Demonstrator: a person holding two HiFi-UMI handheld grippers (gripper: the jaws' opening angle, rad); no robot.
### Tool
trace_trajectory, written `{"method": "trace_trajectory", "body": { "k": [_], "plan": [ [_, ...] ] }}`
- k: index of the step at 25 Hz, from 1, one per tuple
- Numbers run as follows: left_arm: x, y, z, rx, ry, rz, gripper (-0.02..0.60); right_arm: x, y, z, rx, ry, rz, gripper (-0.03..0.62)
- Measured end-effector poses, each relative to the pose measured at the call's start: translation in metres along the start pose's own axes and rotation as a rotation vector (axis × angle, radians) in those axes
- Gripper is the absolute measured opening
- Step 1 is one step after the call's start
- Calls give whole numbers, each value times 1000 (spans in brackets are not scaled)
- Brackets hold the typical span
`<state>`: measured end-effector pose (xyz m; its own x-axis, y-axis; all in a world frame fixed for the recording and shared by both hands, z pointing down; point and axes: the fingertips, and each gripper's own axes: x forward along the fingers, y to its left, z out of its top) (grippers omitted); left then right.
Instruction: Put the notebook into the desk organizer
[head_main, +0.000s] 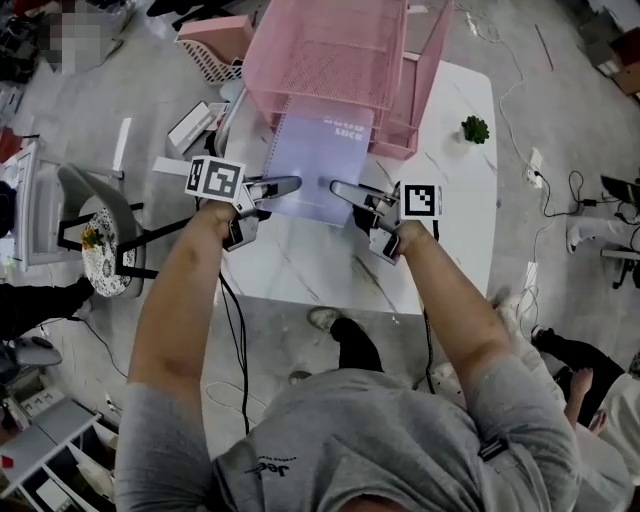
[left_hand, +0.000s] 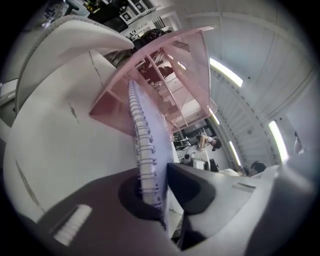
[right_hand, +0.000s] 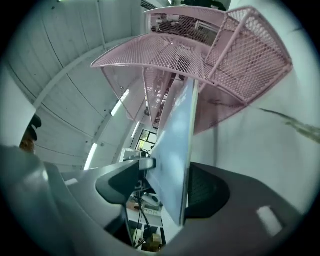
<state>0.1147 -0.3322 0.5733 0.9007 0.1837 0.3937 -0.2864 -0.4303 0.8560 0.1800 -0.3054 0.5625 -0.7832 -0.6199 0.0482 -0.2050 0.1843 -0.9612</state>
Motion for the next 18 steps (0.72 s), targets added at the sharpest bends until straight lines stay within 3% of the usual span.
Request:
{"method": "trace_trajectory", "body": {
  "k": [5,12,16,17,18],
  "plan": [
    [2,10,45,-7,-91,36,94,-32,4,-44,7,68,42,262],
    [24,21,90,14,-135,130,127,-64,13,-133,88,183,62,261],
    [30,19,106,145,-165,174,163,-68,14,-153,93,229,65,261],
    [32,16,106,199,-160,170,194,-69,14,-155,87,238,74,261],
    [33,11,104,255,-151,156,278,-70,17,-155,83,242,88,261]
  ]
}}
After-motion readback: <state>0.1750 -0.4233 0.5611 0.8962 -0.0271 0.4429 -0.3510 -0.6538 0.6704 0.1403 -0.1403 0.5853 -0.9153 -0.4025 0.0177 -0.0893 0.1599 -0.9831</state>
